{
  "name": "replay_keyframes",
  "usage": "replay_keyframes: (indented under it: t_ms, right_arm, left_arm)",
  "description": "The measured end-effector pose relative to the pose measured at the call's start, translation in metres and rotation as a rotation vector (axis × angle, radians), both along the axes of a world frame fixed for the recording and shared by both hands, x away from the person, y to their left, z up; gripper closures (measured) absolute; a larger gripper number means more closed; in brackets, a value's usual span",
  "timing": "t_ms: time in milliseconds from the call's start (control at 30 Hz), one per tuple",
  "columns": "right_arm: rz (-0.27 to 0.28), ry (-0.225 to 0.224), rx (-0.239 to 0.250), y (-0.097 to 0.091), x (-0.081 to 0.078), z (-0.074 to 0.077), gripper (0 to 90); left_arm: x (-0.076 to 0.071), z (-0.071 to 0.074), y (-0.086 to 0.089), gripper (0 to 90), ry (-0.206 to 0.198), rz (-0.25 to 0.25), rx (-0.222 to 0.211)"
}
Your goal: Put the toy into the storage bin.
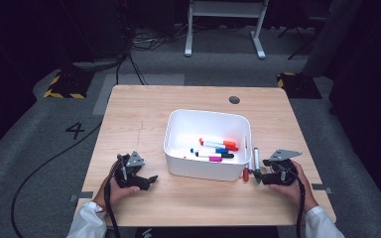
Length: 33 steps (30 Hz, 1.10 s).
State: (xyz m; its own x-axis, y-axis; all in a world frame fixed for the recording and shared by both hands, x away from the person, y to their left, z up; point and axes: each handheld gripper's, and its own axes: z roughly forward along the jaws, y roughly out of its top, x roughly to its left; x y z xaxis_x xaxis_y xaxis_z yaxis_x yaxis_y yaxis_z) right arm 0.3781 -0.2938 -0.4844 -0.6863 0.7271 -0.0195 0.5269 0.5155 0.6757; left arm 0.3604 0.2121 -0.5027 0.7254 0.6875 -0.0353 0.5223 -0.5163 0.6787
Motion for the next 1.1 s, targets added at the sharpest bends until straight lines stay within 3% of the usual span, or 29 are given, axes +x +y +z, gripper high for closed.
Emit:
replay_keyframes:
  t_ms: [167,233,567,800,967,1100]
  right_arm:
    - [-0.069,0.003,-0.016,-0.013,0.003,-0.004,40.8]
    - [-0.094,0.009,0.010,-0.020,0.003,-0.006,44.3]
    - [-0.223,-0.025,-0.003,-0.037,0.006,-0.005,73.4]
    - [-0.233,-0.028,0.010,-0.041,0.009,-0.006,75.5]
    - [-0.208,-0.019,0.056,-0.046,0.010,-0.003,75.5]
    - [-0.194,-0.014,0.061,-0.046,0.011,-0.003,75.6]
  left_arm:
    - [0.000,0.000,0.000,13.7,0.000,0.000,0.000]
    - [0.000,0.000,0.000,13.7,0.000,0.001,0.000]
    - [0.000,0.000,0.000,13.7,0.000,0.000,0.000]
    - [0.000,0.000,0.000,13.6,0.000,0.000,0.000]
    - [0.000,0.000,0.000,13.6,-0.002,0.002,-0.001]
    - [0.000,0.000,0.000,13.7,0.000,0.000,0.000]
